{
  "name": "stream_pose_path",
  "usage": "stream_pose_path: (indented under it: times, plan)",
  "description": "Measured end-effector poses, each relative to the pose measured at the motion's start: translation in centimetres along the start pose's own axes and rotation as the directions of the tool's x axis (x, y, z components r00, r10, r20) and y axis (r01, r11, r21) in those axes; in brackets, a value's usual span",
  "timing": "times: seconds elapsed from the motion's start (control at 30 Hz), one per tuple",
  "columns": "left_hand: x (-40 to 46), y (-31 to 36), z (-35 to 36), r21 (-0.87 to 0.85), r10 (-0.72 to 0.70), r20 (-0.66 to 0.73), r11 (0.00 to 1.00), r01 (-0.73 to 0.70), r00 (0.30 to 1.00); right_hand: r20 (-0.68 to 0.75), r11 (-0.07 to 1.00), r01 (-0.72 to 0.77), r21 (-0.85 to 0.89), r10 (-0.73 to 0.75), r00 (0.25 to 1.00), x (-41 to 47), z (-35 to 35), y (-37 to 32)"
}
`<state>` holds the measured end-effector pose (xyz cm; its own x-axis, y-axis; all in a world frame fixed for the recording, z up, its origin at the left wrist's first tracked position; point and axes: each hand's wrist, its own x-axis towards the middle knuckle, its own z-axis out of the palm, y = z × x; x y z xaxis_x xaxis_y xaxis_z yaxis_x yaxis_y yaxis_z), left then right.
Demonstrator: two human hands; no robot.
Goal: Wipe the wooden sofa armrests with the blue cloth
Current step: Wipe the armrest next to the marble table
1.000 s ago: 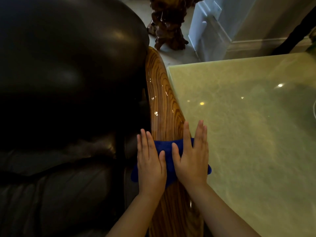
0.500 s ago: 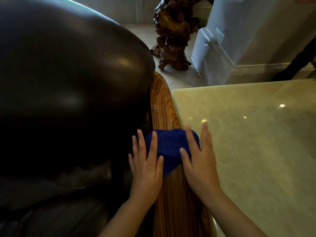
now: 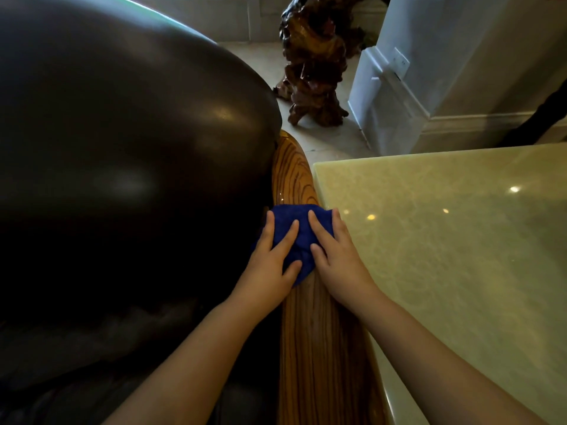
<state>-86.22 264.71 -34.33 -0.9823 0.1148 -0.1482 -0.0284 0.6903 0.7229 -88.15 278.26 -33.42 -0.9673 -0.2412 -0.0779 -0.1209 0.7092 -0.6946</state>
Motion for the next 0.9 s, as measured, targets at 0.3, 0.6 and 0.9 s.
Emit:
stream_pose_path:
  times: [0.3, 0.6, 0.9]
  plan:
    - [4.8, 0.6, -2.0, 0.2, -0.002, 0.006, 0.98, 0.001, 1.0, 0.029, 0.991, -0.042, 0.124, 0.038, 0.999, 4.5, -0.4, 0.2]
    - [5.9, 0.5, -3.2, 0.336, -0.032, 0.075, 0.942, 0.005, 0.997, 0.071, 0.911, 0.206, -0.359, -0.193, 0.979, 4.7, -2.9, 1.0]
    - [6.1, 1.0, -4.2, 0.41, -0.067, 0.145, 0.912, 0.001, 0.987, 0.004, 0.992, 0.112, -0.049, -0.112, 0.994, 5.8, -3.5, 0.3]
